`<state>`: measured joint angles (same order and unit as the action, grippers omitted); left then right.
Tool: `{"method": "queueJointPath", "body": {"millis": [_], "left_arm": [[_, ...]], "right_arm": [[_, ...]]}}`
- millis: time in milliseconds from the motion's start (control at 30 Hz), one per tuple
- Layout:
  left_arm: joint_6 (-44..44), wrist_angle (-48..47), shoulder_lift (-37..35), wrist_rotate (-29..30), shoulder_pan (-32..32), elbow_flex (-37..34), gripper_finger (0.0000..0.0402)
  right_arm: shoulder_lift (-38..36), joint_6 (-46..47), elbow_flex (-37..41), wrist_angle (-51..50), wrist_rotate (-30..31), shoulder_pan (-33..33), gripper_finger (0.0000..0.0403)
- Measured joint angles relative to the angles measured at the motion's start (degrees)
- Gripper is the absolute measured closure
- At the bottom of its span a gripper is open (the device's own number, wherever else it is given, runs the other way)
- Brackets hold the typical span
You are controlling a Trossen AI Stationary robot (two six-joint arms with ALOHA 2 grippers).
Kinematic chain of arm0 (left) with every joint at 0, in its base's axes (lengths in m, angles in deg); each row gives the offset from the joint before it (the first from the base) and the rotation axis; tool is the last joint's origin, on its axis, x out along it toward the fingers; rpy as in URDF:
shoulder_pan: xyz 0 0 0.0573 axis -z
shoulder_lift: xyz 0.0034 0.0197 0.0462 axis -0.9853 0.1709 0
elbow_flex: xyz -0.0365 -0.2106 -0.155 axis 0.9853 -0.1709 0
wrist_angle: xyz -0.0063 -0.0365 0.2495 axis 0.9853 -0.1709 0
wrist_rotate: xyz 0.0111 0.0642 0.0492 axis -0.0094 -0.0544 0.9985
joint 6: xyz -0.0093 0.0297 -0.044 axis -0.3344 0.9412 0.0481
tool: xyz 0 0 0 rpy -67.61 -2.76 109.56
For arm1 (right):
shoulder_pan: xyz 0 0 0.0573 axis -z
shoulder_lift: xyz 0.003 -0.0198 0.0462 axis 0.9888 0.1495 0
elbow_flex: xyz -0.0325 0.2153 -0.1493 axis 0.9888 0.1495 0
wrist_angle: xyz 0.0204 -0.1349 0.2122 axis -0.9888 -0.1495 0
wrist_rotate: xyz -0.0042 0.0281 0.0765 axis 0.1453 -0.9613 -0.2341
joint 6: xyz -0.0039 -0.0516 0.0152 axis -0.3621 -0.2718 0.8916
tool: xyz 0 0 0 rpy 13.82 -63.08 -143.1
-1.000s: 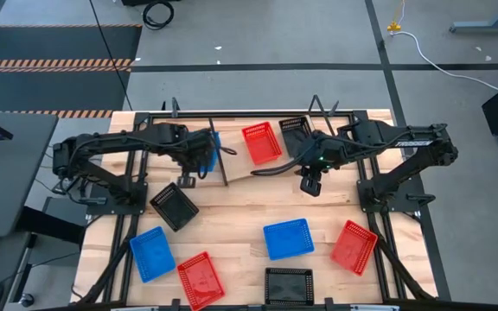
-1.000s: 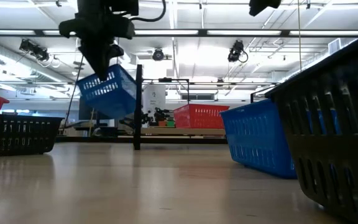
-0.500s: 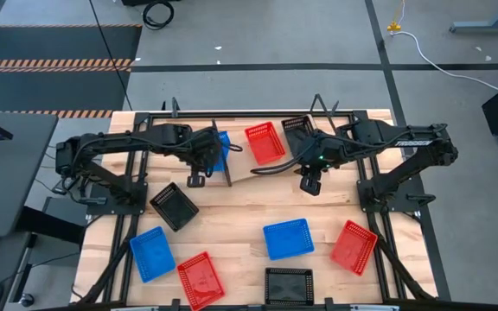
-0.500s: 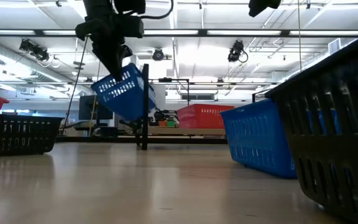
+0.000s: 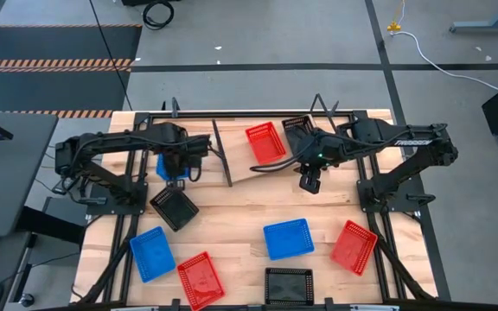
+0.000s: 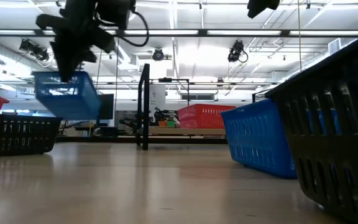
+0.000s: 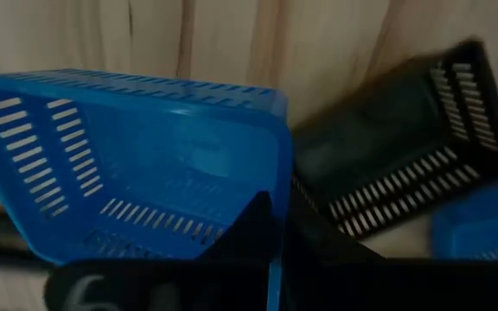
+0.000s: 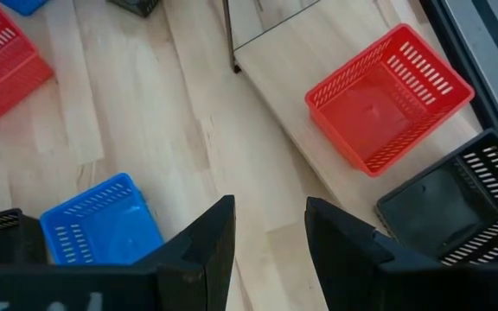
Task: Stack baskets on shelf by color
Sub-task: Put the top blue bin on the shelf
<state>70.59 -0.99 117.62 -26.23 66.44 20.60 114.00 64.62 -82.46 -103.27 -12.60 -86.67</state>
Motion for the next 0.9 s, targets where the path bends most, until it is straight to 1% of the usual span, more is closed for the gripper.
{"method": "queueJointPath", "body": {"millis": [100, 167, 233, 333, 433, 533, 633, 733, 900], "left_arm": [[-3.87, -2.38, -1.53, 0.09, 0.32, 1.62, 0.0388], [-5.97, -2.75, -2.41, 1.28, 0.48, 4.82, 0.0388], [-7.71, -2.82, -3.06, 2.58, 0.48, 9.46, 0.0388], [-9.05, -1.63, -3.15, 6.1, 0.46, 18.96, 0.0388], [-9.45, 4.78, -3.04, 7.78, 0.6, 28.26, 0.0388], [-10.2, 15.58, -3.04, 10.08, 1.4, 33.77, 0.0388], [-10.21, 24.14, -2.26, 10.37, 1.86, 34.53, 0.0388], [-9.32, 26.19, 0.81, 10.35, 2.0, 34.42, 0.0388], [-5.56, 30.65, 9.11, 9.93, 2.55, 34.34, 0.0388]], "right_arm": [[0.0, -0.25, 0.0, -0.02, -0.05, 0.29, 0.0257], [0.0, -0.35, 0.0, -0.04, -0.07, 0.5, 0.0257], [0.0, -0.91, 0.0, -0.23, -0.07, 0.58, 0.0257], [0.0, -1.77, 0.0, -0.33, -0.13, 0.56, 0.0257], [0.0, -1.76, 0.0, -0.34, -0.17, 0.69, 0.0257], [-0.32, -0.47, 0.0, -0.54, 0.5, 0.76, 0.0257], [-1.99, 3.5, 0.0, -0.56, 1.49, 0.91, 0.0257], [-4.56, 7.76, -0.91, -0.55, 2.35, 1.54, 0.0257], [-9.43, 10.72, -3.39, -0.51, 6.98, 1.72, 0.0257]]}}
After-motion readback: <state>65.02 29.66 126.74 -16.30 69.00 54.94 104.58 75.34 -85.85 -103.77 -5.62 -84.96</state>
